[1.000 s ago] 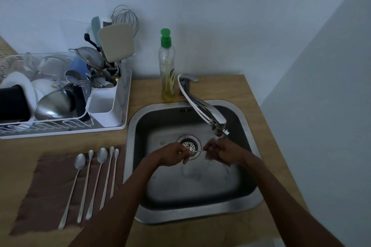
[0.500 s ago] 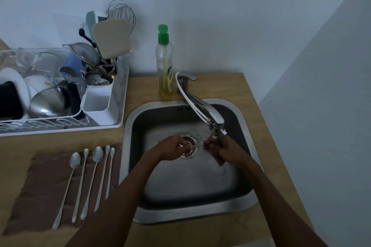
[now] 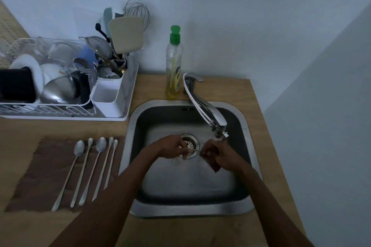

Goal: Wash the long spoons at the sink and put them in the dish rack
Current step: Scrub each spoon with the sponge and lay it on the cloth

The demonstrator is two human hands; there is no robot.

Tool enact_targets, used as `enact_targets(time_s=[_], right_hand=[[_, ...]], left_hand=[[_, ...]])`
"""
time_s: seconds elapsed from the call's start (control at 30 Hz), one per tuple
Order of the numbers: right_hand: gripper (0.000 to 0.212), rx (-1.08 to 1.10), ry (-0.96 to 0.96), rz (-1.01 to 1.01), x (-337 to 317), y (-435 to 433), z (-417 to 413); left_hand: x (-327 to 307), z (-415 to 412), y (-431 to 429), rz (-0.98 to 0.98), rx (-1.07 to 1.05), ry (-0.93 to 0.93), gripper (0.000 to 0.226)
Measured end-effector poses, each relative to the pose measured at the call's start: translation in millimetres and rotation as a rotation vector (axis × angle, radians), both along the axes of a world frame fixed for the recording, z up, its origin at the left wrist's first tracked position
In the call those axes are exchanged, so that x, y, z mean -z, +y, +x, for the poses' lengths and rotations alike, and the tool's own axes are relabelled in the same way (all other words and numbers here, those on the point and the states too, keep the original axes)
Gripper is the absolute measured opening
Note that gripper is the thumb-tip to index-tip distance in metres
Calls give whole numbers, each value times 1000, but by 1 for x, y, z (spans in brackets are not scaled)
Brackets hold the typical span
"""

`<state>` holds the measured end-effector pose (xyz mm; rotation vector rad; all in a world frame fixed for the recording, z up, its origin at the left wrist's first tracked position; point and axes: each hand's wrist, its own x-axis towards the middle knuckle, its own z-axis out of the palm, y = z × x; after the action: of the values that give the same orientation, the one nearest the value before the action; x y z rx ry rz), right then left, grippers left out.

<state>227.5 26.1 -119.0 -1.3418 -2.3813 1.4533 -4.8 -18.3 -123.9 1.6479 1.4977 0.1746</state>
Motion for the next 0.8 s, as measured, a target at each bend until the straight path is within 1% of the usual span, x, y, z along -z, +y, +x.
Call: enact_targets(time_s=[0.03,0.07,0.1,0.13,0.2,0.23,0.3,0.33,0.37,0.4,0.43,0.47,0.53,0.57,0.6,0.63,0.67,0.73,0.77,0.8], right_hand=[[26,-70,-32,7,2,3,0],[26,-95,-38,-12,1,4,-1],[24,-70,-10,-44,2,5,-1],[20,9,44,-87,1,3,-1],[20,284,217,-159,3,-5,-5],[23,441,276,-154,8,-9,-10],[30,728,312,-123,21,-18,-20],[29,817,328,-159,27,-22,-23],[25,858,393,-243,30,-24,-25],[23,860,470,-349,31,-25,-26],[27,860,544,-446,31,-25,-25],[29,852,572,-472,30,-25,-24],[24,890,497,-401,36,-21,-28],[26,935,431,-364,38,-19,-34],[37,1000,364,-344,38,-20,-40],[45,1055,343,-347,40,-19,-44],[42,1056,380,-372,38,-20,-47],[26,909,538,-454,35,-22,-48],[21,829,614,-502,34,-24,-46],[21,774,648,-531,30,-26,-43]], left_hand=[[-1,0,0,-5,15,15,35],[-2,-1,-1,-5,19,25,35],[-1,-2,-1,0,12,25,35],[-1,-3,-2,11,-9,21,35],[-1,0,-4,33,-60,-6,36],[-1,5,-6,51,-80,-18,37],[-2,18,-10,98,-111,-1,40],[-2,24,-12,102,-133,10,42],[-1,28,-16,91,-160,12,45],[-1,29,-20,68,-184,11,47],[1,30,-25,48,-201,6,49],[2,32,-30,30,-222,-3,49],[3,43,-40,2,-305,-49,49],[3,51,-45,-3,-351,-71,48],[2,60,-48,6,-386,-75,46],[3,67,-49,26,-409,-63,45],[4,72,-50,45,-428,-41,44],[2,73,-52,53,-463,-12,42],[0,71,-55,43,-470,-14,42],[-1,71,-58,34,-478,-26,43]])
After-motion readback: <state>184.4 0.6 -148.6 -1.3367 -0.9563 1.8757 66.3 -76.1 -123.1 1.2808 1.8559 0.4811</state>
